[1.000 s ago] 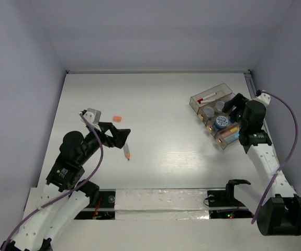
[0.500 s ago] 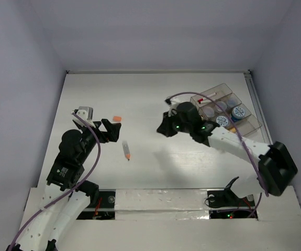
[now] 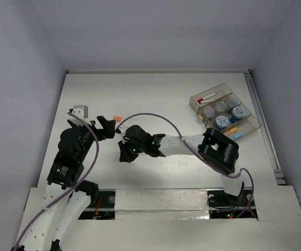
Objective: Sort the stationery into containers
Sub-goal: Move the pen to the center of the board.
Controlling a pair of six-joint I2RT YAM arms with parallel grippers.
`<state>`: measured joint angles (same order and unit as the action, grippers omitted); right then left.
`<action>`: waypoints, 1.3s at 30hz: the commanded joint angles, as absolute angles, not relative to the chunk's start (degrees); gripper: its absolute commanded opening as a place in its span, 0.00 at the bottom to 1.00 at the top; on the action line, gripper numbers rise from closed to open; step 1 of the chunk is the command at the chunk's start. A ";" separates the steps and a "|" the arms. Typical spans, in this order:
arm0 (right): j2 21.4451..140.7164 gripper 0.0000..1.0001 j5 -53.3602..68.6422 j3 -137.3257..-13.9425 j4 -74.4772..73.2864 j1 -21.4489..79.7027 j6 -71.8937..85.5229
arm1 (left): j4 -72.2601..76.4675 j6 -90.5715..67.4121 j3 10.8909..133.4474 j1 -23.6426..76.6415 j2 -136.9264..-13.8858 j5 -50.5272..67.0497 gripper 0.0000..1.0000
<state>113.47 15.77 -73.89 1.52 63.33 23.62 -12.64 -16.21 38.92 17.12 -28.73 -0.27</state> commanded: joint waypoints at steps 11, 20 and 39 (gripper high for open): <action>117.25 0.00 0.62 -76.90 -6.58 63.81 23.56 | -9.93 -16.88 39.64 15.38 -29.53 2.37 0.99; 116.80 0.00 -7.29 -76.29 -7.03 60.56 24.17 | -9.76 -16.88 39.55 15.38 -29.53 2.72 0.99; 116.98 0.76 -3.26 -78.57 -3.87 54.85 25.22 | -9.58 -16.79 39.46 15.38 -29.62 3.69 0.99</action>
<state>116.99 -6.46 -77.45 -5.02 55.68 24.53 -12.58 -16.60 38.92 15.66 -29.63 2.90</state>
